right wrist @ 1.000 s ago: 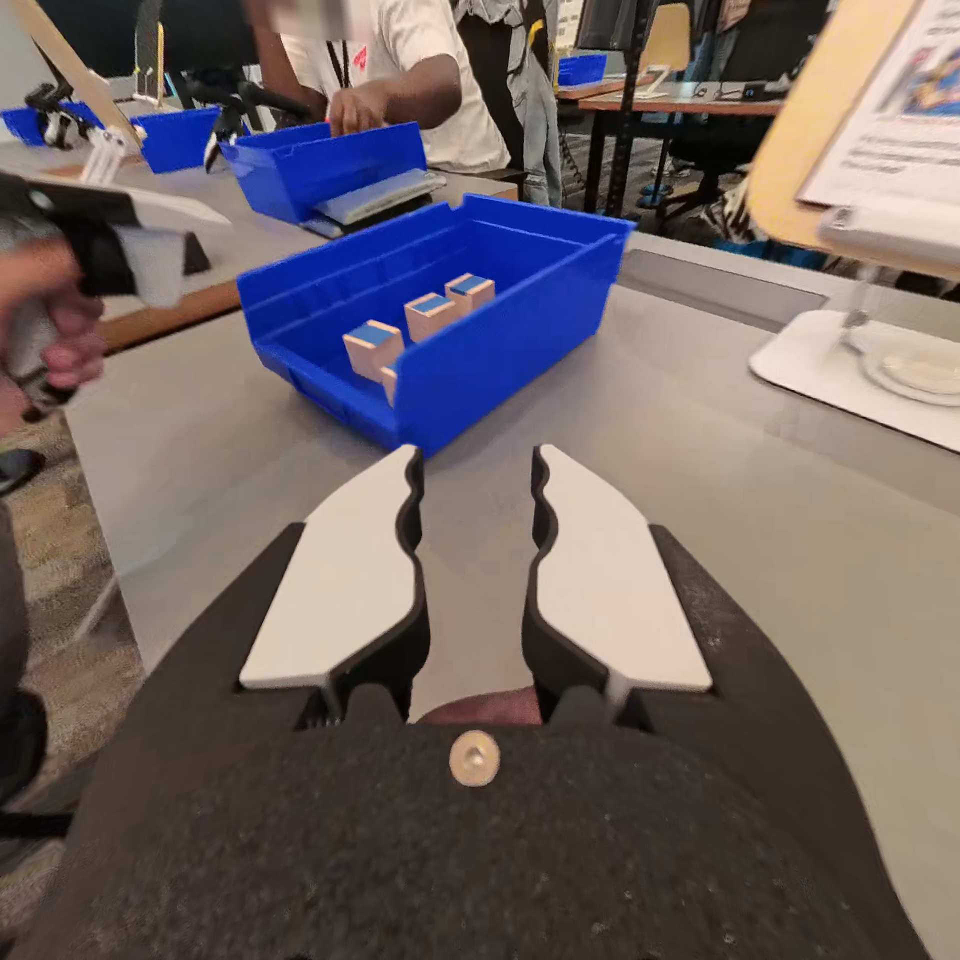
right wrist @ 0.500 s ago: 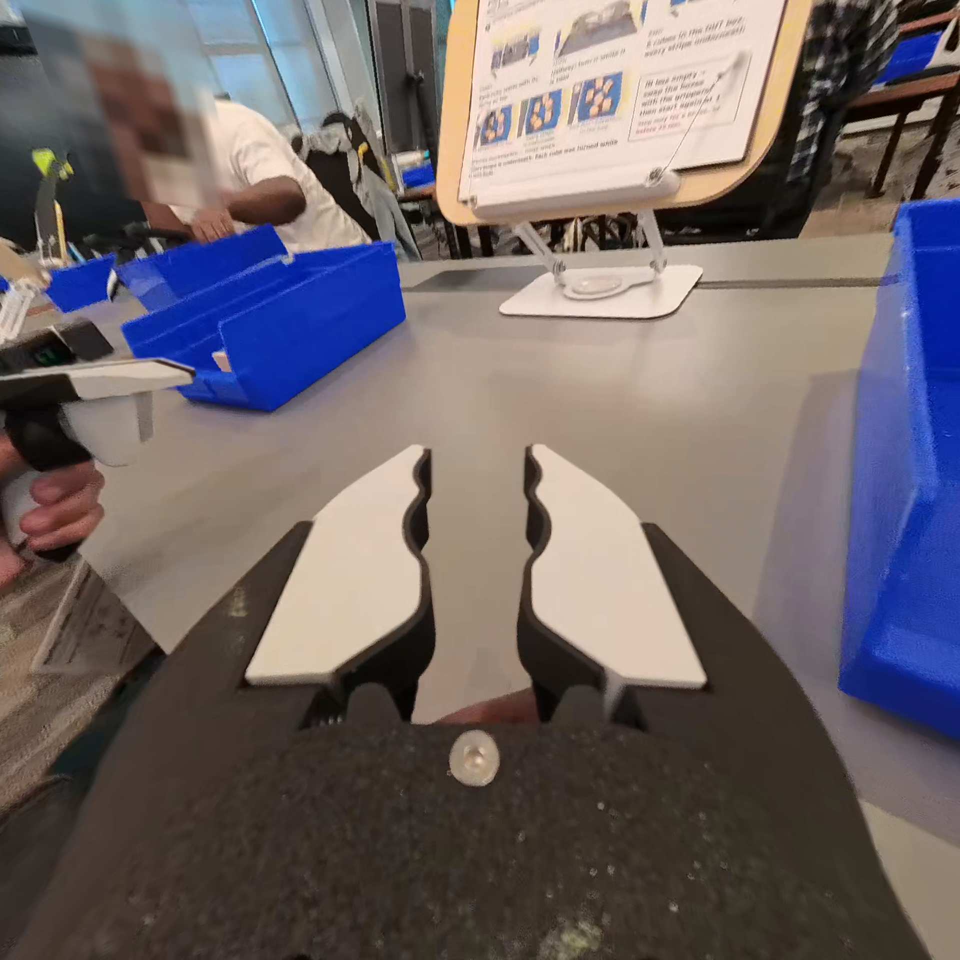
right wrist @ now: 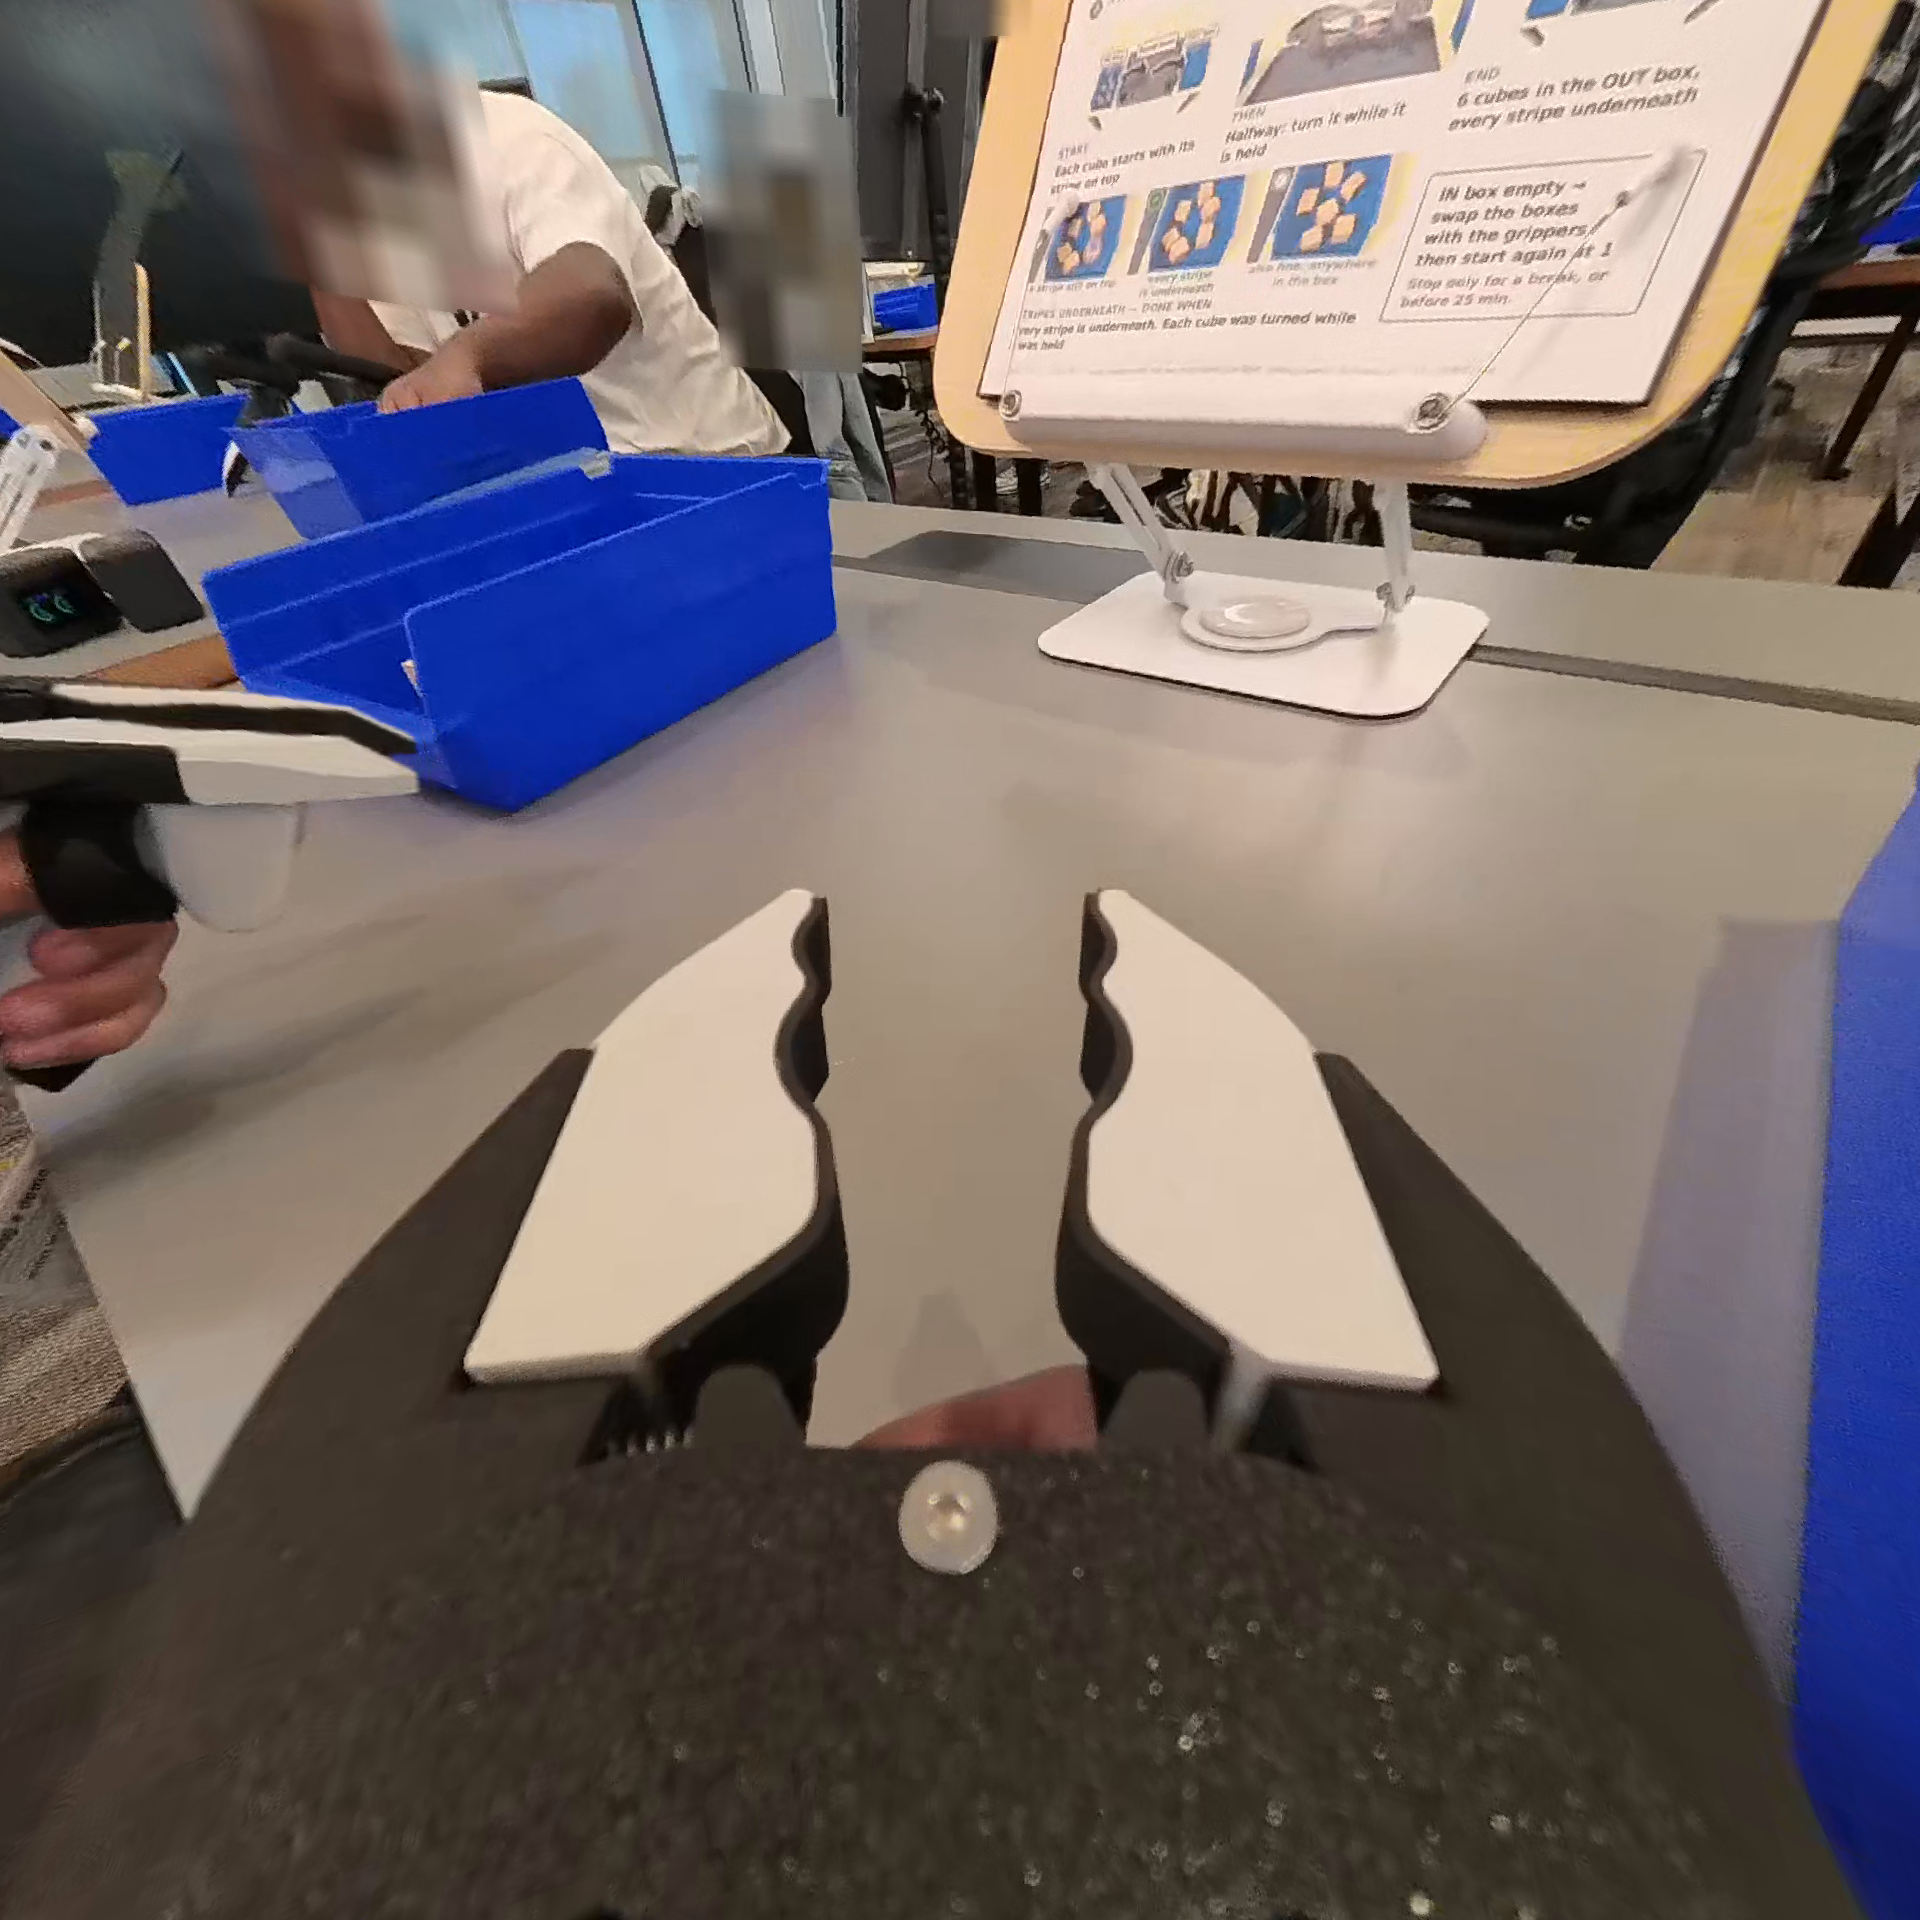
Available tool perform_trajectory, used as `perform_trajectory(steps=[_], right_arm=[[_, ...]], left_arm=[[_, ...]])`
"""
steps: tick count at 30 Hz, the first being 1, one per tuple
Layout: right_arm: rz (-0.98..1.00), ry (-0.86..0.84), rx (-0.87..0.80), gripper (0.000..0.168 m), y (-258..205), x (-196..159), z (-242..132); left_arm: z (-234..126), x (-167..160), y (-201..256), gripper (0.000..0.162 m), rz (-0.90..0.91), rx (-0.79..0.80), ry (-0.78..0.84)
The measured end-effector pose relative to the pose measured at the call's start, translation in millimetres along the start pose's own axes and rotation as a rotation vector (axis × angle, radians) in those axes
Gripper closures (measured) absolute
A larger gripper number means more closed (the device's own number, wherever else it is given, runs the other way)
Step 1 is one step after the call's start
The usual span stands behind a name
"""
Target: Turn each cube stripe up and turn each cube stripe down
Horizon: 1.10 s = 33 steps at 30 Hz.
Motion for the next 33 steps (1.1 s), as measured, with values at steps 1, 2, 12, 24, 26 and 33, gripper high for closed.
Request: perform_trajectory(steps=[1, 2, 12, 24, 26, 33], right_arm=[[0.004, -0.002, 0.009, 0.123, -0.2, -0.8, 1.8], [0.017, 0.000, 0.020, 0.123, -0.6, -1.2, 3.1], [-0.040, -0.007, 0.086, 0.126, -17.6, 10.4, 18.5], [-0.065, -0.051, 0.178, 0.127, -34.3, 9.7, 32.5], [-0.060, -0.052, 0.177, 0.128, -33.3, 9.9, 31.7], [-0.062, -0.058, 0.163, 0.129, -28.7, 7.2, 27.9]], left_arm=[[-1.9, -0.9, -1.9, 0.112, -0.013, 0.004, -0.004], [-3.9, -1.7, -3.7, 0.112, -0.025, 0.006, -0.010], [-34.4, 47.0, -109.5, 0.098, -0.147, 0.108, -0.349], [44.5, 62.4, -164.7, 0.099, -0.204, 0.234, -0.840], [54.3, 52.3, -169.3, 0.098, -0.231, 0.243, -0.878], [59.1, 36.0, -186.8, 0.117, -0.286, 0.259, -0.890]])
Point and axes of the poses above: each gripper's, where its closed fingertips meet, z out along the fingers, x out of its top, y = z × x across the jaws, the point moved 5 cm from there along -z, back along the fingers, and after that the axes turned 14 degrees about -y, right-handed, at the moved point
